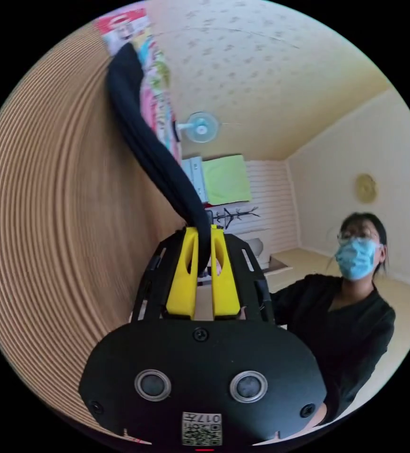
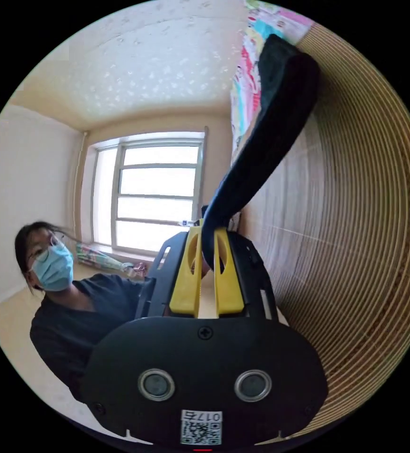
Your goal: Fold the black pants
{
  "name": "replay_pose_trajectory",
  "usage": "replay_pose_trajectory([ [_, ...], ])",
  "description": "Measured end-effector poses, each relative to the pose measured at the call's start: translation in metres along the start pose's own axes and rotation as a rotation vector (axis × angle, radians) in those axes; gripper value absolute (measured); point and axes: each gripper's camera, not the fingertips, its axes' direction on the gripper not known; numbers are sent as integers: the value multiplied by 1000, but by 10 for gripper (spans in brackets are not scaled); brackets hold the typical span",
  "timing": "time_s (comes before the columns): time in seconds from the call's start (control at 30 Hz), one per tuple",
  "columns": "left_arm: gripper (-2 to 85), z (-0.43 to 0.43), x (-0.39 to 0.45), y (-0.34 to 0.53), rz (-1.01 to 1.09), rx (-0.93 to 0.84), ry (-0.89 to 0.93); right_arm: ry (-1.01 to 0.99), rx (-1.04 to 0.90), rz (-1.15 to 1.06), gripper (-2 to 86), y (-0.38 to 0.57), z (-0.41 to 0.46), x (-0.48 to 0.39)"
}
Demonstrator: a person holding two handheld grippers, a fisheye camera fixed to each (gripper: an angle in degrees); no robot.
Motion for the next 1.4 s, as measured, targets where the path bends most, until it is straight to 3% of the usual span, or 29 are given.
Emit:
replay_pose_trajectory([
  [0.27, 47, 20, 293, 81, 484, 47, -138, 29, -75, -361, 8, 83, 16, -237],
  [0.43, 48, 26, 415, 95, 669, 116, -76, 6, -48, -590, 6, 108, 21, -363],
  [0.57, 50, 31, 464, 77, 715, 142, -89, 142, -34, -695, 4, 105, 29, -431],
  [0.67, 50, 32, 443, 51, 618, 164, -105, 217, -29, -637, 3, 82, 34, -425],
  [0.8, 50, 36, 376, 5, 458, 152, -138, 258, -12, -459, 4, 26, 33, -351],
  [1.03, 50, 51, 220, -66, 265, -1, -482, 568, -72, -211, 7, -37, 66, -212],
  [1.13, 49, 61, 144, -33, 154, -91, -529, 667, -156, -96, 12, -10, 95, -142],
  [1.27, 51, 63, 67, 63, -24, -136, -432, 518, -141, 92, 27, 85, 105, -57],
  [1.4, 63, 73, 20, 149, -227, -252, -453, 473, -169, 352, 62, 191, 122, 13],
])
